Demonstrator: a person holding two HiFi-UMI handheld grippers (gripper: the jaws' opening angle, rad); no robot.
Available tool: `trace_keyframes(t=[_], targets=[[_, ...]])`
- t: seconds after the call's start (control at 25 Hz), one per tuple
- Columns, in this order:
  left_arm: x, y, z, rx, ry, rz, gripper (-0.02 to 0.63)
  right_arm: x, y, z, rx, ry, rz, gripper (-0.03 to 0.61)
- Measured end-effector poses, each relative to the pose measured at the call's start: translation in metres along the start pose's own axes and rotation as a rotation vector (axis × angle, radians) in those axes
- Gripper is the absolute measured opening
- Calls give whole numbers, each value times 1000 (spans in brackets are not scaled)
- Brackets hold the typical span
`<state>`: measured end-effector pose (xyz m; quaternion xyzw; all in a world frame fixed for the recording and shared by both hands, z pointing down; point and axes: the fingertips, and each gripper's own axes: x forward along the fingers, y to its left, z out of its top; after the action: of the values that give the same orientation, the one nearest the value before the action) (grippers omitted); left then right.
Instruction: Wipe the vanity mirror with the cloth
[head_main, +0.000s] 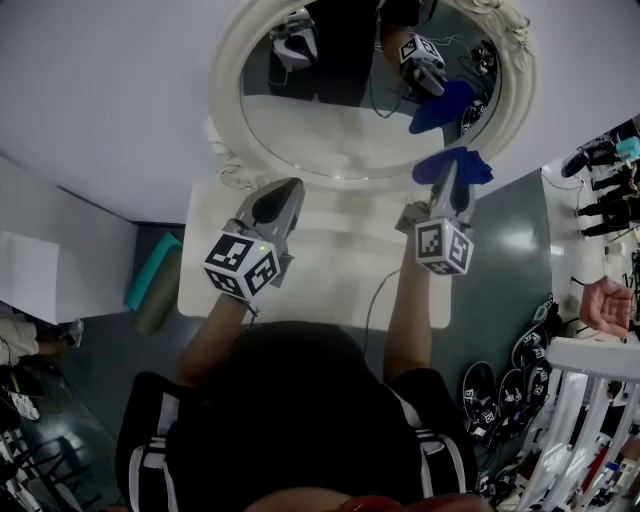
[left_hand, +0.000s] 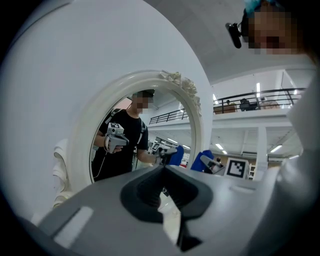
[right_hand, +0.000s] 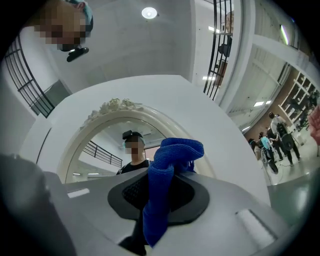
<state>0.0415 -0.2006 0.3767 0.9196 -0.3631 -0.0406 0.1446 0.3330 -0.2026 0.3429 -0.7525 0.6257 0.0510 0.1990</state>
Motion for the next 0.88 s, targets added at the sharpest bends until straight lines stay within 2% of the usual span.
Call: trace_keyframes(t=[0.32,0.88], targets=[[10,-4,-5,4,14,4,11,13,-33,-27,28,49,-70,67],[9,3,-7,-3,21,22,11,40,-32,-36,14,70,-61,67]])
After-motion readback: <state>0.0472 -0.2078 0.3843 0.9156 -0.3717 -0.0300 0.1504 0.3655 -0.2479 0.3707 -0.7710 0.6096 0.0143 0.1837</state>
